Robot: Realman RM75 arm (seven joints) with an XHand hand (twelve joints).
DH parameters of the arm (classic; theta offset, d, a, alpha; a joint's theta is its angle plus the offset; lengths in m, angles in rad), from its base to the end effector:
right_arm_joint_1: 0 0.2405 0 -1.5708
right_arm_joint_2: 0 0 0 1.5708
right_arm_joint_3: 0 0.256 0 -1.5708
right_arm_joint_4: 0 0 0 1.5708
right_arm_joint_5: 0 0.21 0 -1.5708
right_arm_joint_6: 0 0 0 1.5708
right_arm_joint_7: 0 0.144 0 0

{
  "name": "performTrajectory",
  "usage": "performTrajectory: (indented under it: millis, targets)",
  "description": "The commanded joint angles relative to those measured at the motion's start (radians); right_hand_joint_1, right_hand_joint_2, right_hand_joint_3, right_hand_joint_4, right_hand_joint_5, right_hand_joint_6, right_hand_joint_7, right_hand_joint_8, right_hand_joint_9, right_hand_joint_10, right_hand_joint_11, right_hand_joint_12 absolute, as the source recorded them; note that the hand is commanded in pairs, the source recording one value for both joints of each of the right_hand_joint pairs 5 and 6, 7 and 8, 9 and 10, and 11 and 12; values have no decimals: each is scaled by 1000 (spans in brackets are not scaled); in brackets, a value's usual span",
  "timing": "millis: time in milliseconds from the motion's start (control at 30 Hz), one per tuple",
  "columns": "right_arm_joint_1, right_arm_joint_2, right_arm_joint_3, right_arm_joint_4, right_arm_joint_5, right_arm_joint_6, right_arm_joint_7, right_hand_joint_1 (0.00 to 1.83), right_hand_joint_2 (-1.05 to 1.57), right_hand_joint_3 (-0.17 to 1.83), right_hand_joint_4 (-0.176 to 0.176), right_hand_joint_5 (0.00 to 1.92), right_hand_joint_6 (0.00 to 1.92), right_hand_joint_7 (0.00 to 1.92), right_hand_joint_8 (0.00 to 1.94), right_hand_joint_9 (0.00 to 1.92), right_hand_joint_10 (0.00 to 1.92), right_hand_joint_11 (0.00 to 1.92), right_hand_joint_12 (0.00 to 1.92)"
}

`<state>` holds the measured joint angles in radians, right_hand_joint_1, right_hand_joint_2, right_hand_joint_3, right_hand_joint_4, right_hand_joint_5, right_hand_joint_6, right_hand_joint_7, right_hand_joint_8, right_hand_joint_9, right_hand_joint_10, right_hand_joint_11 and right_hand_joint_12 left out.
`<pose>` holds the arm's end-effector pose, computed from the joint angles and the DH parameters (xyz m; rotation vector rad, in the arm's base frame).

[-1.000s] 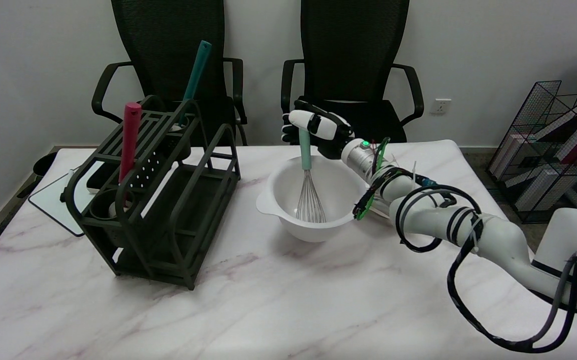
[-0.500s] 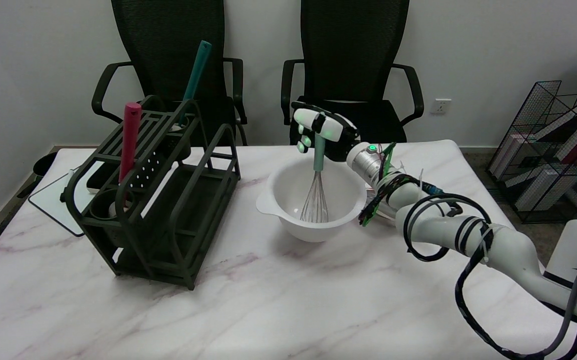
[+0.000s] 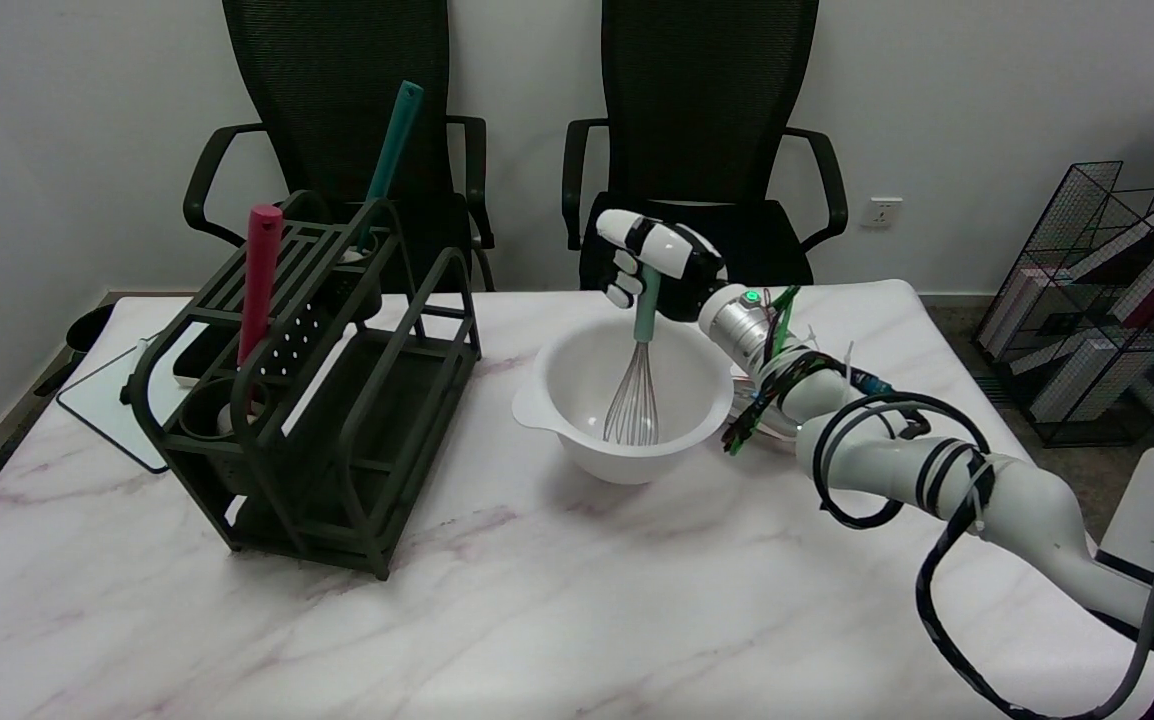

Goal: Pick up the whisk.

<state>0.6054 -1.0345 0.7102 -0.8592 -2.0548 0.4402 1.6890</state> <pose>-0.2699 -0.4560 0.3241 1.1118 -1.5036 1.3651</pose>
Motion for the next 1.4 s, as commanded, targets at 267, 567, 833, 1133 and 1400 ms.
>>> performTrajectory:
  millis: [267,567,833,1133,1400]
  targets:
    - [-49,13,32,-10,0,52,4,932,943,890,0,1920,1920,1842,1842,1891,1891,1729,1729]
    - [-67,17,42,-12,0,97,6,984,963,843,0,1920,1920,1920,1920,1920,1920,1886,1886]
    - [-137,47,103,-120,0,113,5,970,1427,653,0,1920,1920,1920,1920,1920,1920,1920,1920]
    - [-273,66,230,-270,2,114,6,945,1571,605,0,1920,1920,1920,1920,1920,1920,1920,1920]
    - [-403,84,344,-456,10,116,6,943,1571,722,0,1920,1920,1920,1920,1920,1920,1920,1920]
